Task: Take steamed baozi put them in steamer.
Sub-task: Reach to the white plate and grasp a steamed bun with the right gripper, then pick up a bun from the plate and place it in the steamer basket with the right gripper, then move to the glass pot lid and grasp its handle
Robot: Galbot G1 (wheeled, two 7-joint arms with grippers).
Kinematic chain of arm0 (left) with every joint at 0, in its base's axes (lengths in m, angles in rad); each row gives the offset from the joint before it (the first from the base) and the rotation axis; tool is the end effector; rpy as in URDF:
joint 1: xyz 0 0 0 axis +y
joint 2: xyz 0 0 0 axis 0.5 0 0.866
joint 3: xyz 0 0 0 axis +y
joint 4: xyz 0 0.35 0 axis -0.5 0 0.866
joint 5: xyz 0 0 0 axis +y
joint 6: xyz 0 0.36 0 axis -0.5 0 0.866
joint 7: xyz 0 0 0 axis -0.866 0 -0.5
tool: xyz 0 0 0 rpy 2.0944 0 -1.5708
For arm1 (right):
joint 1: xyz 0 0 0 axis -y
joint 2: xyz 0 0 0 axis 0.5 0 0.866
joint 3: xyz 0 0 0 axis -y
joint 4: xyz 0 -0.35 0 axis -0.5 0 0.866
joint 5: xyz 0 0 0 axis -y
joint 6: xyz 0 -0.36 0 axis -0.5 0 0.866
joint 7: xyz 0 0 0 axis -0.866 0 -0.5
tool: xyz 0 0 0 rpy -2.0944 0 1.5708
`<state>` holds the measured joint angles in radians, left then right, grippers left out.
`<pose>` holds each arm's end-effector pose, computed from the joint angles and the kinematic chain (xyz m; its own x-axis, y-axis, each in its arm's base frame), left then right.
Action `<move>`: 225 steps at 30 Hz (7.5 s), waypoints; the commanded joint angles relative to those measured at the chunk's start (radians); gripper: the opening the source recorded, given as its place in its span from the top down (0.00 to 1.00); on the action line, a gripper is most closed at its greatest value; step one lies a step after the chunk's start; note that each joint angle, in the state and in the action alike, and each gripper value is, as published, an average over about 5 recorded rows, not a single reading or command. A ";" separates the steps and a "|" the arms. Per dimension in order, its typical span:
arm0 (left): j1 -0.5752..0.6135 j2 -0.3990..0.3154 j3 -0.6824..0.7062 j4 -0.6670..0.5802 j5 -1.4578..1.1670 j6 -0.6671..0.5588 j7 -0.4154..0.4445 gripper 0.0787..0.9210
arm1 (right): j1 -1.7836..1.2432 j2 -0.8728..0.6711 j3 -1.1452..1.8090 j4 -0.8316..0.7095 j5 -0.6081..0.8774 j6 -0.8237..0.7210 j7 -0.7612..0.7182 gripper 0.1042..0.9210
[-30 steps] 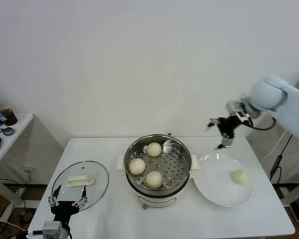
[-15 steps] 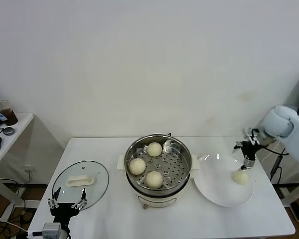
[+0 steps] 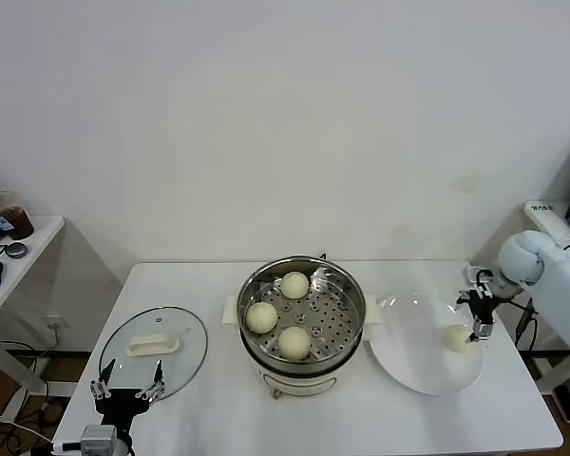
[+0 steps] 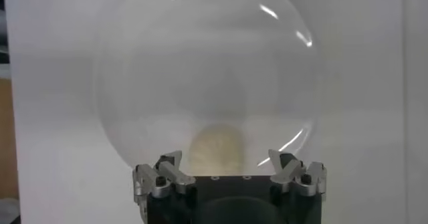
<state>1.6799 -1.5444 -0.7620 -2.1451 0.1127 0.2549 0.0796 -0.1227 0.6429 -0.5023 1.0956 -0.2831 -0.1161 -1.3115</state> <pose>0.1467 0.0754 -0.2966 -0.9385 -0.1670 0.3021 -0.0921 0.9646 0.2470 0.5212 -0.2478 -0.1853 -0.0909 -0.0262 0.9955 -0.9954 0.0341 -0.0900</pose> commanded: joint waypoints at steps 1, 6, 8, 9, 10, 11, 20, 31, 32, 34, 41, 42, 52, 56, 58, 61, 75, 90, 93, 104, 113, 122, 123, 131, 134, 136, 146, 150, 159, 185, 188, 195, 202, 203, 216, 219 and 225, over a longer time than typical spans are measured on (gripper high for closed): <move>0.000 -0.002 0.001 0.004 0.002 0.000 0.000 0.12 | -0.060 0.057 0.060 -0.089 -0.107 0.032 0.011 0.12; 0.001 -0.004 0.002 0.004 0.005 0.000 0.000 0.12 | -0.059 0.086 0.059 -0.120 -0.117 0.036 0.052 0.12; 0.001 -0.004 0.002 0.003 0.009 0.000 0.000 0.12 | -0.058 0.093 0.054 -0.124 -0.119 0.037 0.051 0.12; 0.000 -0.003 0.002 0.002 0.010 -0.001 0.000 0.12 | -0.058 0.094 0.050 -0.122 -0.119 0.038 0.048 0.12; 0.000 -0.002 0.001 0.002 0.012 -0.001 0.001 0.12 | -0.058 0.094 0.047 -0.120 -0.119 0.037 0.047 0.12; -0.001 -0.002 0.000 0.002 0.013 -0.001 0.001 0.12 | -0.059 0.095 0.044 -0.119 -0.118 0.037 0.047 0.12; -0.003 -0.003 0.004 0.009 0.017 -0.001 0.002 0.12 | -0.070 0.102 0.042 -0.115 -0.138 0.033 0.037 0.12; -0.004 -0.002 0.006 0.019 0.019 -0.002 0.001 0.12 | -0.078 0.101 0.050 -0.128 -0.134 0.020 0.058 0.15; -0.004 -0.002 0.006 0.019 0.019 -0.002 0.001 0.12 | -0.077 0.099 0.050 -0.127 -0.133 0.019 0.056 0.17; -0.005 -0.002 0.007 0.019 0.019 -0.002 0.001 0.12 | -0.075 0.092 0.051 -0.126 -0.132 0.019 0.052 0.24; -0.010 -0.001 0.011 0.021 0.019 -0.002 0.002 0.12 | -0.050 0.065 0.042 -0.100 -0.086 0.002 0.044 0.43; -0.011 -0.001 0.012 0.022 0.019 -0.002 0.002 0.12 | -0.040 0.060 0.034 -0.091 -0.070 -0.004 0.042 0.45; -0.021 0.001 0.019 0.024 0.029 -0.009 -0.004 0.12 | 0.340 -0.019 -0.283 0.207 0.270 -0.145 0.023 0.47; -0.026 0.004 0.027 0.018 0.029 -0.009 -0.004 0.12 | 0.599 0.017 -0.480 0.318 0.444 -0.213 0.023 0.46; -0.026 0.003 0.029 0.012 0.027 -0.008 -0.004 0.12 | 0.709 0.053 -0.562 0.346 0.512 -0.243 0.023 0.46; -0.023 0.004 0.030 0.000 0.018 -0.008 -0.004 0.12 | 0.836 0.122 -0.654 0.371 0.602 -0.290 0.027 0.47; -0.010 0.007 0.032 -0.022 0.005 -0.007 -0.008 0.12 | 0.832 0.368 -0.762 0.437 0.752 -0.459 0.150 0.46; -0.030 0.007 0.022 0.012 -0.010 -0.006 -0.007 0.12 | 0.608 0.385 -0.761 0.337 0.583 -0.475 0.240 0.46; -0.031 0.007 0.024 0.013 -0.009 -0.005 -0.007 0.12 | 0.571 0.390 -0.745 0.317 0.575 -0.481 0.264 0.46; -0.034 0.007 0.024 0.019 -0.010 -0.005 -0.005 0.12 | 0.537 0.384 -0.724 0.301 0.548 -0.482 0.273 0.46; -0.033 0.004 0.023 0.016 -0.009 -0.005 -0.005 0.12 | 0.546 0.345 -0.711 0.324 0.550 -0.484 0.279 0.34; -0.019 0.000 0.017 -0.002 -0.006 -0.005 -0.004 0.12 | 0.526 0.215 -0.507 0.393 0.566 -0.474 0.273 0.13; -0.016 -0.001 0.014 -0.006 -0.007 -0.005 -0.004 0.12 | 0.515 0.190 -0.455 0.402 0.583 -0.466 0.274 0.12; 0.008 -0.014 0.000 -0.025 -0.045 -0.049 -0.006 0.12 | 0.207 -0.033 0.126 0.475 0.839 -0.303 0.459 0.12; 0.022 -0.020 0.002 -0.028 -0.046 -0.084 -0.007 0.12 | -0.011 -0.090 0.365 0.526 0.878 -0.249 0.621 0.12; 0.027 -0.025 0.004 -0.023 -0.051 -0.112 -0.010 0.12 | -0.187 -0.109 0.541 0.569 0.895 -0.224 0.740 0.12; 0.009 -0.036 0.011 0.030 -0.102 -0.213 -0.058 0.12 | -0.919 0.268 1.299 0.698 0.850 -0.082 1.111 0.12; -0.002 -0.020 0.023 0.059 -0.104 -0.238 -0.069 0.12 | -1.086 0.482 1.382 0.719 0.816 0.000 1.173 0.12; -0.033 0.048 0.001 0.123 0.188 -0.334 -0.117 0.12 | -1.279 0.771 1.413 0.709 0.708 0.082 1.260 0.12; -0.147 0.456 0.102 0.532 1.224 -0.286 -0.294 0.12 | -1.332 0.831 1.394 0.749 0.636 0.060 1.239 0.12; -0.177 0.442 0.119 0.553 1.174 -0.254 -0.257 0.12 | -1.328 0.838 1.393 0.739 0.625 0.063 1.234 0.12; -0.237 0.431 0.140 0.596 1.152 -0.255 -0.260 0.12 | -1.310 0.849 1.396 0.711 0.617 0.069 1.237 0.12; -0.277 0.415 0.158 0.590 1.123 -0.189 -0.266 0.12 | -1.300 0.853 1.397 0.688 0.612 0.075 1.241 0.12; -0.282 0.414 0.161 0.592 1.116 -0.183 -0.268 0.12 | -1.299 0.853 1.397 0.685 0.612 0.076 1.241 0.12; -0.333 0.403 0.189 0.637 1.112 -0.172 -0.267 0.12 | -1.287 0.864 1.389 0.647 0.596 0.090 1.242 0.12; -0.348 0.400 0.194 0.643 1.113 -0.169 -0.264 0.12 | -1.287 0.865 1.389 0.641 0.594 0.093 1.243 0.12; -0.394 0.388 0.208 0.674 1.130 -0.161 -0.254 0.12 | -1.289 0.871 1.389 0.636 0.583 0.098 1.243 0.12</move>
<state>1.3443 -1.1532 -0.5650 -1.5094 1.2330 0.0789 -0.1812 -1.4102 1.5093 0.8868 1.7402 0.3081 -0.0223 -0.0689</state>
